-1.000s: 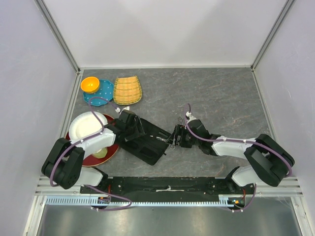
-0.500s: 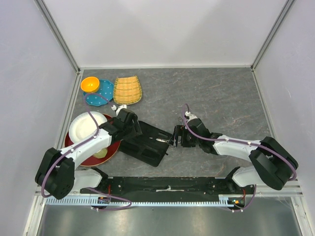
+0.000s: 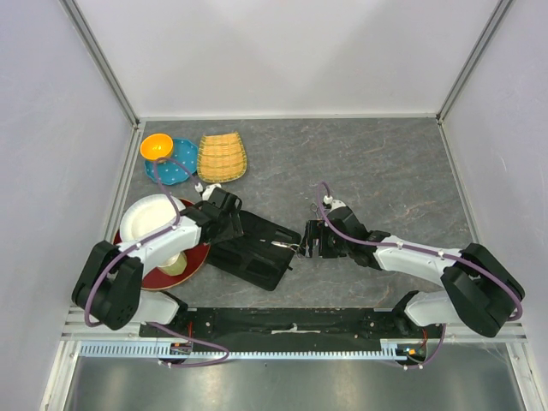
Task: Sort the hair-cutting tools
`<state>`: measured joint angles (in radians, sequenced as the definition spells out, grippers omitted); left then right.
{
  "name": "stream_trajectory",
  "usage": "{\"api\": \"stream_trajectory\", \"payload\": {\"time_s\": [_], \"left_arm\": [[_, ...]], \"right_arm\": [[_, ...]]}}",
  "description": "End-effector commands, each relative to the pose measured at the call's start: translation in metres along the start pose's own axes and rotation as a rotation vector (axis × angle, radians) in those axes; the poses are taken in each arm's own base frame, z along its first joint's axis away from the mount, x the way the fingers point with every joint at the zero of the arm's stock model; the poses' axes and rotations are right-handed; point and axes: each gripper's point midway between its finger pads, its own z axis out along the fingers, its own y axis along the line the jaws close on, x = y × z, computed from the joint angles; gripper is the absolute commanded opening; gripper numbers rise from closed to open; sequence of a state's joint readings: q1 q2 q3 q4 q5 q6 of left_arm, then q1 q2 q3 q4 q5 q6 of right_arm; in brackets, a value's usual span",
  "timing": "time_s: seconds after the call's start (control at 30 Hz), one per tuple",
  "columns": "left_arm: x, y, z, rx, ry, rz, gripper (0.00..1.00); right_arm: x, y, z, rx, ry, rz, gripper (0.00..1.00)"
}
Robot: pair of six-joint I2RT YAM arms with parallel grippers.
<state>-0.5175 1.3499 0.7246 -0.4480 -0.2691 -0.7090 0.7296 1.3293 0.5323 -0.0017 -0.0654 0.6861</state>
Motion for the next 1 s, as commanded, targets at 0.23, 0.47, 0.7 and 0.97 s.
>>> {"api": "stream_trajectory", "payload": {"time_s": [0.23, 0.47, 0.7, 0.97], "left_arm": [[0.022, 0.01, 0.026, -0.048, 0.081, 0.089, 0.75], [0.05, -0.007, 0.012, 0.093, 0.167, 0.001, 0.72], [0.067, -0.03, -0.007, 0.238, 0.216, -0.062, 0.71], [0.074, -0.043, -0.024, 0.339, 0.23, -0.088, 0.71]], "right_arm": [[-0.011, 0.005, -0.003, 0.0, -0.031, -0.008, 0.94], [-0.012, 0.003, -0.008, 0.006, -0.046, 0.022, 0.92], [-0.012, -0.009, -0.009, 0.064, -0.064, 0.049, 0.87], [-0.03, -0.03, -0.021, 0.191, -0.136, 0.072, 0.85]]}}
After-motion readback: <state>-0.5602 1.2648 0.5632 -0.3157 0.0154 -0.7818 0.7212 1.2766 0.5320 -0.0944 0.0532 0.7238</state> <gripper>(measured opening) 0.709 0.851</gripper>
